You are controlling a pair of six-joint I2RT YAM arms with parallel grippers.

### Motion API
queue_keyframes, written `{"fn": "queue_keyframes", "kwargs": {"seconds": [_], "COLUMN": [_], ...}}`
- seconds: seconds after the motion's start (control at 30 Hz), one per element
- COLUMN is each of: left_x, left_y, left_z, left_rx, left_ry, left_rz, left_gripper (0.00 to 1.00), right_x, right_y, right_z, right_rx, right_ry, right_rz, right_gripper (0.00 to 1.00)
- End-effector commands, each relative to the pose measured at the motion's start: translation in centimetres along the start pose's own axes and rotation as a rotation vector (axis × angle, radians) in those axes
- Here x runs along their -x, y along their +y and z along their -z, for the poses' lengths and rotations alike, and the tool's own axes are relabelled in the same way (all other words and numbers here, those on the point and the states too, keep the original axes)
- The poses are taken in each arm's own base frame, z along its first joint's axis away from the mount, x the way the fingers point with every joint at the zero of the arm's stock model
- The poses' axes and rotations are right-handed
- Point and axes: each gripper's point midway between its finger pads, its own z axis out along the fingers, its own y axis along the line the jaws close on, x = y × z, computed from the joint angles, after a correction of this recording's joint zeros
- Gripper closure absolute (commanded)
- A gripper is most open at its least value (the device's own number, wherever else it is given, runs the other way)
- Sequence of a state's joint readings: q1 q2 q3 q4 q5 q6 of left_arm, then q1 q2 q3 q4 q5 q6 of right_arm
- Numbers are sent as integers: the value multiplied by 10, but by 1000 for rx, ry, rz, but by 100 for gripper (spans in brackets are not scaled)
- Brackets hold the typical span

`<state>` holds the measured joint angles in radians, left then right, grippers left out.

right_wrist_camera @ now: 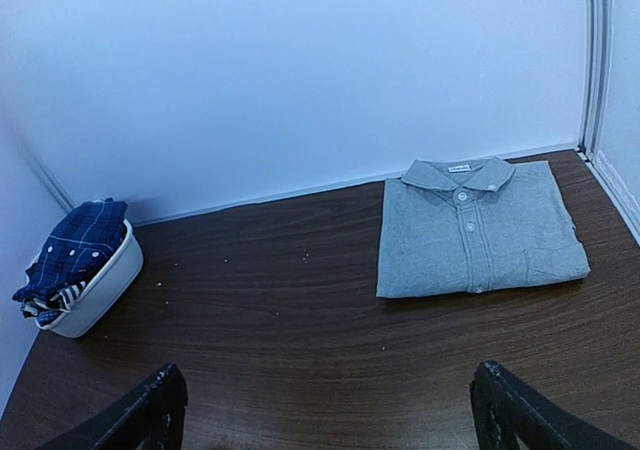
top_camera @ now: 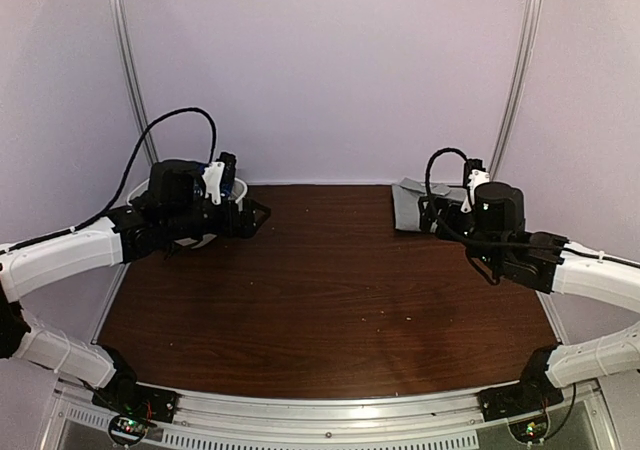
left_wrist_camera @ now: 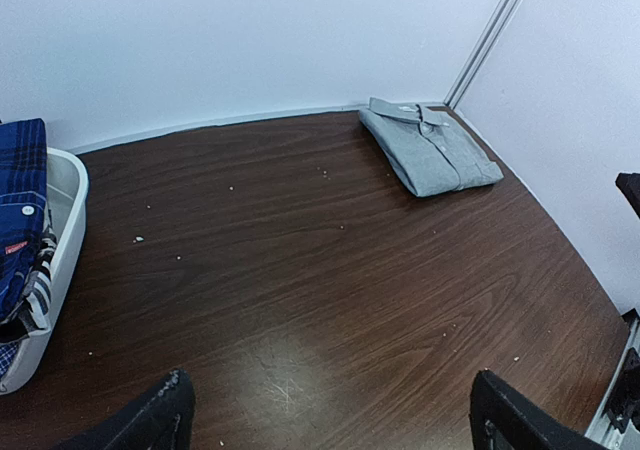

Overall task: Fold and stack the long sleeve shirts
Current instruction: Reset both arms

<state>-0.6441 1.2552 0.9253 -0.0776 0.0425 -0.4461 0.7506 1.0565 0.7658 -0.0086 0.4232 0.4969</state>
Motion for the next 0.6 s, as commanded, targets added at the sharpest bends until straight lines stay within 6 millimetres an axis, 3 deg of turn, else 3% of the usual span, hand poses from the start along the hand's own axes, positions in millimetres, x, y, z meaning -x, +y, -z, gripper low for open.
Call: {"fn": "queue_keyframes", "kwargs": {"seconds": [0.0, 0.2, 0.57], "left_x": [17, 25, 40], "left_y": [1, 9, 17], "left_z": [1, -8, -3], "left_rx": [20, 71, 118], "left_ry": [-36, -63, -155], "left_rz": [-48, -43, -1], "left_gripper": [2, 2, 2], "right_x": [3, 2, -1], "right_y": [1, -5, -4], "right_z": [-3, -1, 5], "right_rx": [-16, -36, -3], "right_ry": [-10, -15, -2], "right_rz": [-7, -17, -26], "right_gripper": [0, 0, 0]}}
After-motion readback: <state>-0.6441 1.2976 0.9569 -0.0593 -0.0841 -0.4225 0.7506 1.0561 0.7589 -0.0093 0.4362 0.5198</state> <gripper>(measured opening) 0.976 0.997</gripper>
